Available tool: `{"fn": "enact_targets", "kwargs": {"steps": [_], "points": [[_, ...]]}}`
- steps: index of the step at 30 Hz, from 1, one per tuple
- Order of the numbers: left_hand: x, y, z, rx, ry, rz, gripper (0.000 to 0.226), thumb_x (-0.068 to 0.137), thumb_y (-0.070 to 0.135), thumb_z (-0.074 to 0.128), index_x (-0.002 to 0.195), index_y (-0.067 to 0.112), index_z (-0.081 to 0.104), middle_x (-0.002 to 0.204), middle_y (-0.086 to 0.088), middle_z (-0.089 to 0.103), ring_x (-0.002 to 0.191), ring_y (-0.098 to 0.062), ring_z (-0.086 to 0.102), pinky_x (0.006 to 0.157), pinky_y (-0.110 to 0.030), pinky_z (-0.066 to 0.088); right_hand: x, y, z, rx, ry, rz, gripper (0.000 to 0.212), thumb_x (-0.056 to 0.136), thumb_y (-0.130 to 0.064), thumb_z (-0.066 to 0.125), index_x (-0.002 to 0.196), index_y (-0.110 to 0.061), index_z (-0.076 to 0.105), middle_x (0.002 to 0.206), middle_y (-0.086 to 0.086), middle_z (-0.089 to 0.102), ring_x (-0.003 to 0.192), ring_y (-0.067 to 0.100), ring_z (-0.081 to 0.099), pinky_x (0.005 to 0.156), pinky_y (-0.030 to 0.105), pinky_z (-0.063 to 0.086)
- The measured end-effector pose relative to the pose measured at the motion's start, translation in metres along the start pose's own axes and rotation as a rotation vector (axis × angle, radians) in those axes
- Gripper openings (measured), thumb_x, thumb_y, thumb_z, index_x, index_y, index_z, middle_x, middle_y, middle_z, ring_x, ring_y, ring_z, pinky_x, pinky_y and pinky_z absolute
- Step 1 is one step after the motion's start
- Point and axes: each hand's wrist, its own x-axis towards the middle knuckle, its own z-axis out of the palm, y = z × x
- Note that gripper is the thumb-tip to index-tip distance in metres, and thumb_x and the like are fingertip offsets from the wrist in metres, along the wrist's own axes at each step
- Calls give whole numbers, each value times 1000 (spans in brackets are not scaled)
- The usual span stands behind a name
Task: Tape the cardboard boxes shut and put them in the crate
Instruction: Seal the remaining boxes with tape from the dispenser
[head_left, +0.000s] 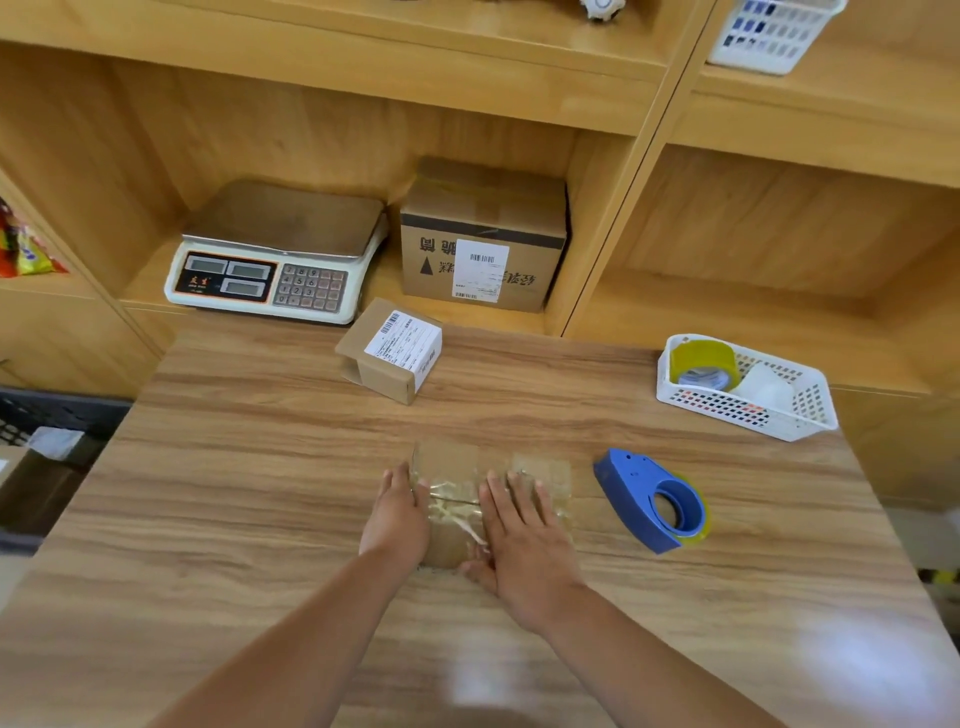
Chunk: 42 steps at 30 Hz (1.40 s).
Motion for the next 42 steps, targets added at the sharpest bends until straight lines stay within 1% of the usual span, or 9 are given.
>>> {"fn": "enact_targets", "kwargs": {"steps": [4, 9, 14, 19, 24, 30, 34, 37, 42], "points": [[-11, -2, -13, 371, 137, 262, 59, 101, 29, 32, 150, 3, 12, 158, -10, 13, 147, -21, 5, 117, -34, 10, -8, 0, 0, -5, 10, -4, 91, 76, -73, 34, 140, -10, 44, 145, 13, 44, 135, 33, 39, 107, 54, 20], [-30, -14, -25, 729, -24, 783, 62, 82, 46, 35, 122, 7, 62, 129, -6, 60, 126, -16, 46, 113, -26, 9, -8, -5, 6, -11, -28, 18, 76, 78, -68, 22, 143, -29, 33, 145, 17, 42, 135, 36, 38, 106, 57, 21], [-28, -22, -24, 871, -217, 809, 72, 83, 54, 32, 131, 4, 50, 133, -9, 57, 123, -18, 54, 112, -30, 11, -10, -4, 1, -65, -60, 30, 78, 76, -72, 24, 139, -31, 46, 142, 15, 48, 130, 34, 47, 106, 58, 34], [-27, -23, -27, 855, -245, 808, 74, 82, 57, 30, 135, 6, 35, 135, -9, 55, 129, -17, 43, 113, -30, 10, -18, 8, 3, -74, 46, -7, 85, 65, -73, 61, 138, -32, 45, 139, 12, 51, 129, 33, 48, 102, 58, 39], [-26, -25, -23, 856, -157, 842, 72, 84, 54, 29, 136, 5, 33, 136, -11, 54, 131, -18, 40, 113, -31, 11, -38, 29, 10, -83, 28, 72, 70, 81, -68, 27, 138, -30, 41, 137, 8, 53, 130, 31, 47, 107, 56, 25], [-24, -30, -19, 861, -26, 884, 74, 83, 54, 30, 138, 5, 32, 142, -6, 38, 146, -13, -5, 114, -32, 10, -52, 41, 20, -73, 39, 116, 68, 85, -63, 26, 140, -23, 35, 142, 4, 50, 132, 29, 42, 111, 54, 14], [-26, -24, -14, 854, 58, 927, 73, 80, 57, 33, 124, 5, 60, 128, -10, 60, 127, -20, 35, 112, -33, 14, -52, 32, 23, 9, 68, 176, 67, 95, -64, 10, 138, -21, 38, 143, 4, 48, 135, 29, 32, 108, 53, 17], [-28, -6, -8, 816, 126, 943, 77, 75, 65, 36, 114, 6, 66, 115, -8, 65, 110, -20, 43, 97, -35, 28, -52, 30, 19, 30, 134, 196, 65, 95, -64, 12, 137, -23, 40, 139, 0, 51, 132, 27, 37, 107, 51, 17], [-15, 8, 10, 913, -26, 1102, 94, 71, 73, 36, 134, 5, 51, 142, -8, 48, 135, -18, 37, 107, -41, 23, -36, 30, 16, -12, 193, 181, 72, 79, -68, 34, 134, -23, 49, 122, 0, 50, 116, 30, 45, 102, 54, 22]]}}
